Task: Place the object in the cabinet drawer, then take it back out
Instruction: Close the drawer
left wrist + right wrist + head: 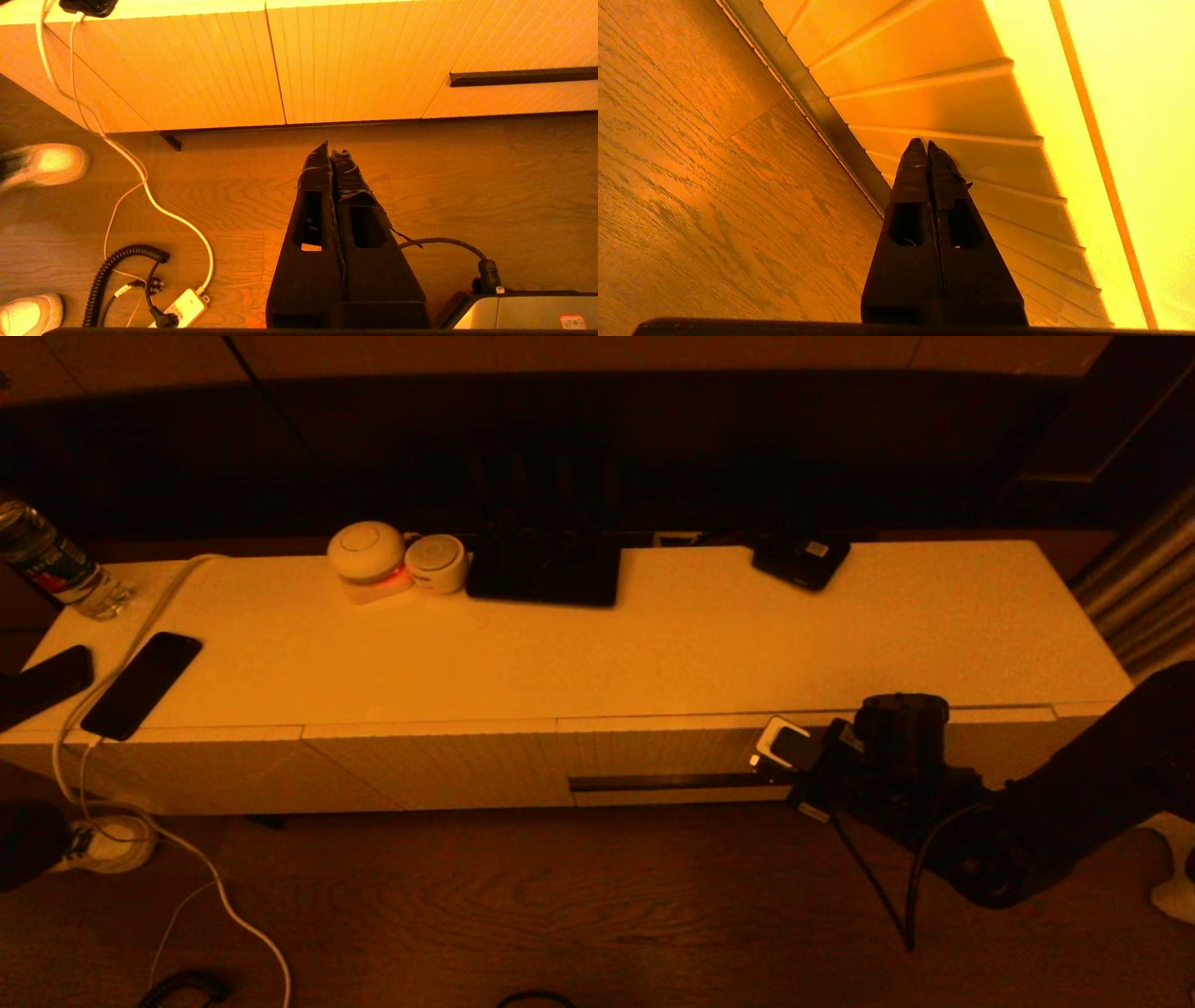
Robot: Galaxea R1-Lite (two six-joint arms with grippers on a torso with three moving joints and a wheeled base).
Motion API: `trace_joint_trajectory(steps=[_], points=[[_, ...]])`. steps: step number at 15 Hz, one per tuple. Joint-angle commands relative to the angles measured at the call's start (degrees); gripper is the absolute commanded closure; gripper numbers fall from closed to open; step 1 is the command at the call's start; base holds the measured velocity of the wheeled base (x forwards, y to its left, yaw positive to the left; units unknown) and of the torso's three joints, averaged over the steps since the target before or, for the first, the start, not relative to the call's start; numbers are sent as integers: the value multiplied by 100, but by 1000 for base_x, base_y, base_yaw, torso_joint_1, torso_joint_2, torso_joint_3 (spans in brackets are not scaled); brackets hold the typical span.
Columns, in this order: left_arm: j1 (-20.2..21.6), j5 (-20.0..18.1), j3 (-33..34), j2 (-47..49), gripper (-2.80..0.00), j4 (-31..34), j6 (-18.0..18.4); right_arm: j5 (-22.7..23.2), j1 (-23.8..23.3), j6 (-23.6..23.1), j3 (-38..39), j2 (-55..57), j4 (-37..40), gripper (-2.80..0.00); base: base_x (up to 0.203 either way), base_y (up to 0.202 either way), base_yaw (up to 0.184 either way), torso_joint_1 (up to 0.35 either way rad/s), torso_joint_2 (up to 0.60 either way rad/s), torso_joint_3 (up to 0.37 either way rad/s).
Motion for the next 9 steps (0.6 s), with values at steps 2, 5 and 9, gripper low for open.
trace_joint_trajectory(steps=[2, 5, 9], points=[[0, 4, 0, 0, 0, 2, 2, -13, -5, -35, -18, -34, -70, 0, 0, 0, 0, 0, 0, 0], [0, 4, 0, 0, 0, 2, 2, -18, -3, -37, 367, -405, 2, 0, 0, 0, 0, 0, 0, 0], [0, 4, 0, 0, 0, 2, 2, 31, -37, -356, 1141, -1686, 705, 0, 0, 0, 0, 0, 0, 0]])
